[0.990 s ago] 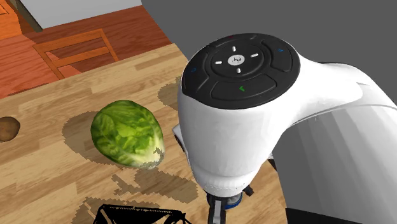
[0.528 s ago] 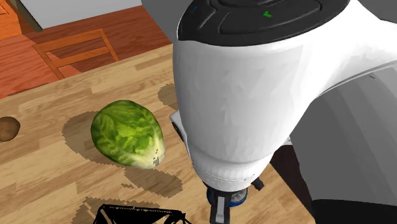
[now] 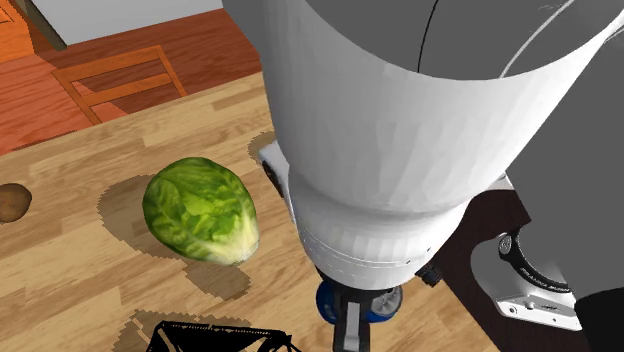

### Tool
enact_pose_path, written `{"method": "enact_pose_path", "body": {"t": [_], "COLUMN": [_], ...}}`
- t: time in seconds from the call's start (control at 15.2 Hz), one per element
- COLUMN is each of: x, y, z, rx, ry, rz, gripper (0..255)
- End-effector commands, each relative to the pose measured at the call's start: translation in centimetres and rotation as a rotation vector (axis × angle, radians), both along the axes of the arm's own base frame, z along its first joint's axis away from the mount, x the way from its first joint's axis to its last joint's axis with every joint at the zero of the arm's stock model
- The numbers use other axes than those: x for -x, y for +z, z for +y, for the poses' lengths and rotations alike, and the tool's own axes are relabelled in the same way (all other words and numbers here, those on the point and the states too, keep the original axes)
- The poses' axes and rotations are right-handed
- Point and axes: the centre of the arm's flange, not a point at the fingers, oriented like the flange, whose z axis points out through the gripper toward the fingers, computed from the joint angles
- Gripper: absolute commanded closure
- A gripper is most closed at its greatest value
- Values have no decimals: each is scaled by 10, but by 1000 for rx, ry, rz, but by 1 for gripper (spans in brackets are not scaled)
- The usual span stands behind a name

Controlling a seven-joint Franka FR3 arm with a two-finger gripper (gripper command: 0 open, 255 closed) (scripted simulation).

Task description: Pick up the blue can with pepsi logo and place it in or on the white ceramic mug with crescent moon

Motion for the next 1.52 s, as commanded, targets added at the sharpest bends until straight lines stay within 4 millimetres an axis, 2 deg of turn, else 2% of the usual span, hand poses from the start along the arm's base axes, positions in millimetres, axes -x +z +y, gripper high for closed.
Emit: {"method": "enact_pose_path", "body": {"t": [0.0, 0.4, 1.45], "x": [0, 0, -97], "y": [10, 37, 53], "z": [0, 0, -187], "rx": [0, 0, 0], "ry": [0, 0, 0], "rz": [0, 0, 0], "gripper": [255, 255, 255]}}
